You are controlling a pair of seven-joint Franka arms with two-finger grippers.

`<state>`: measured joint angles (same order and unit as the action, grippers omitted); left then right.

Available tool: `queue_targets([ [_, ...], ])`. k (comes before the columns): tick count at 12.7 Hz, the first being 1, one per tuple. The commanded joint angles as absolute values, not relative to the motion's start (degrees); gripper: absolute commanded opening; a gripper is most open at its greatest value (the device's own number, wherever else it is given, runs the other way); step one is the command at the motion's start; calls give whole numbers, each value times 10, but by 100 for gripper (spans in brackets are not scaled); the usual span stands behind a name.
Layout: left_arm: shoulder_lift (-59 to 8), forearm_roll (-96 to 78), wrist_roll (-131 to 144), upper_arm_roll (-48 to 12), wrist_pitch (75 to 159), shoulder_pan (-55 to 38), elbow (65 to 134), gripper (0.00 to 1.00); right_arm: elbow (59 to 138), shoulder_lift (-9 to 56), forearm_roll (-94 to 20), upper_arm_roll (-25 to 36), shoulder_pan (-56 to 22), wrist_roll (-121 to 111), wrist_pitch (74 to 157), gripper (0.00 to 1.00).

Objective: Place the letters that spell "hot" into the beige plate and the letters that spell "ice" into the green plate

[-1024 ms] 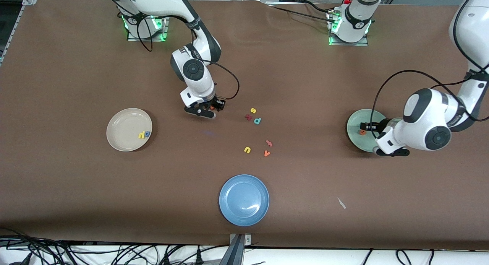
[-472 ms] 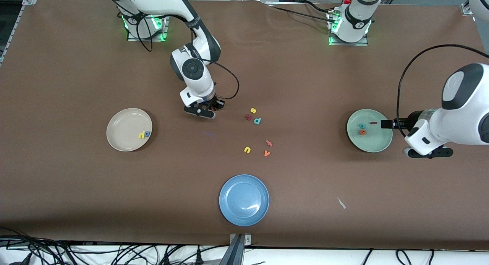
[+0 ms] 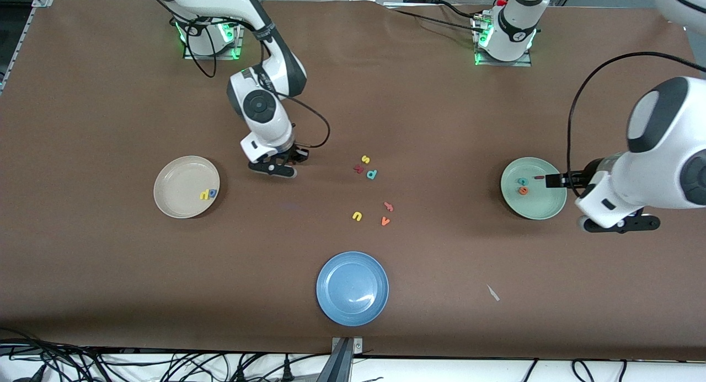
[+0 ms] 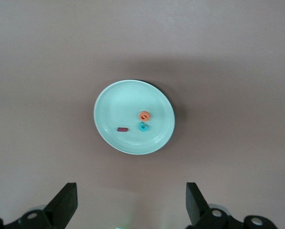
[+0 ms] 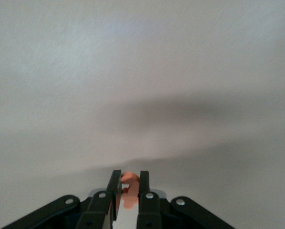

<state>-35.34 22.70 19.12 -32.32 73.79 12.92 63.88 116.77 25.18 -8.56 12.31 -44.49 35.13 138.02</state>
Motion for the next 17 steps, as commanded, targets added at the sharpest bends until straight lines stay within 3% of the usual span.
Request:
queue_targets([
  [1, -374, 230, 193, -261, 710, 62, 579, 100, 1145, 243, -83, 179, -448, 260, 1332, 0],
  [4, -363, 208, 160, -256, 705, 68, 577, 100, 1120, 246, -85, 262, -441, 95, 1278, 0],
  [6, -345, 166, 116, -202, 701, 47, 562, 100, 1121, 249, -88, 302, -435, 9, 1278, 0],
  [10, -292, 27, 91, -58, 718, -6, 571, 92, 1118, 257, -93, 304, -360, -106, 1286, 0],
  [11, -275, 20, 91, -53, 737, -10, 594, 92, 1118, 258, -95, 302, -339, -128, 1288, 0],
  [13, -208, 19, 91, -53, 818, -9, 710, 93, 1118, 260, -119, 300, -330, -136, 1288, 1],
  [14, -176, 19, 91, -53, 863, -8, 762, 94, 1118, 265, -123, 300, -330, -136, 1288, 20],
  [16, -143, 12, 91, -54, 903, 0, 816, 93, 1118, 266, -123, 300, -330, -135, 1288, 42],
  [17, -134, 5, 91, -54, 918, 2, 834, 93, 1117, 266, -129, 300, -330, -135, 1287, 64],
])
